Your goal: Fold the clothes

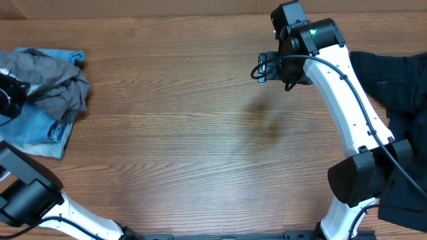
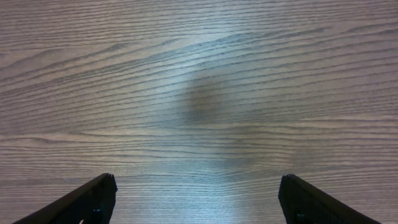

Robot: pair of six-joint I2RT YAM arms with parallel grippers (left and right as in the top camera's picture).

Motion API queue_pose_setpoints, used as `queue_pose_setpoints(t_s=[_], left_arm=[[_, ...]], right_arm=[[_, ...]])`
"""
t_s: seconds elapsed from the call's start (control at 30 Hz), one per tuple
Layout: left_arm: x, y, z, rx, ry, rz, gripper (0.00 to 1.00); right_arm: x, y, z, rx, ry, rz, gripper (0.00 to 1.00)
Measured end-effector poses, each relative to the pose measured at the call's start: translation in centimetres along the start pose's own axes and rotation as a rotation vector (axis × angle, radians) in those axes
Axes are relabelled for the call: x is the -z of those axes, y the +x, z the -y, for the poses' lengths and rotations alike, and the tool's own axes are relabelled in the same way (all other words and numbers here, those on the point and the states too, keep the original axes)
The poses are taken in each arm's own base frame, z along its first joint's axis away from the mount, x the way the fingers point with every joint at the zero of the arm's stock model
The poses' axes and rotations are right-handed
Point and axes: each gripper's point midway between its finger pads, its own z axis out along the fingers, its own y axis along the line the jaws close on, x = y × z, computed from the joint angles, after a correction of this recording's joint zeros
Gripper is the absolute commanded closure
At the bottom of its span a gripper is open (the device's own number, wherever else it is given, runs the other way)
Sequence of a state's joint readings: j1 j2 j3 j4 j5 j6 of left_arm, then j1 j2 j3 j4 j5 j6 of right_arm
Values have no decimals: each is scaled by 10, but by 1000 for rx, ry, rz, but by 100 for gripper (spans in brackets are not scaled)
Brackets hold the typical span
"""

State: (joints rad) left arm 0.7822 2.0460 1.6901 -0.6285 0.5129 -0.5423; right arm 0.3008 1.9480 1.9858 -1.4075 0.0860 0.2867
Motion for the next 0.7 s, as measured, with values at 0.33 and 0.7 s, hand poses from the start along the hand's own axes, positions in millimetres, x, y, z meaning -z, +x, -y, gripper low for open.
queue_pose_setpoints(t_s=[0.33,0.7], left_arm=[[7,-13,-52,-95,-112,46,2],[81,-29,-1,-120,-93,40,2]], right_arm=[[0,-1,0,-1,-1,4,13],[0,-5,-2,4,-10,19,0]])
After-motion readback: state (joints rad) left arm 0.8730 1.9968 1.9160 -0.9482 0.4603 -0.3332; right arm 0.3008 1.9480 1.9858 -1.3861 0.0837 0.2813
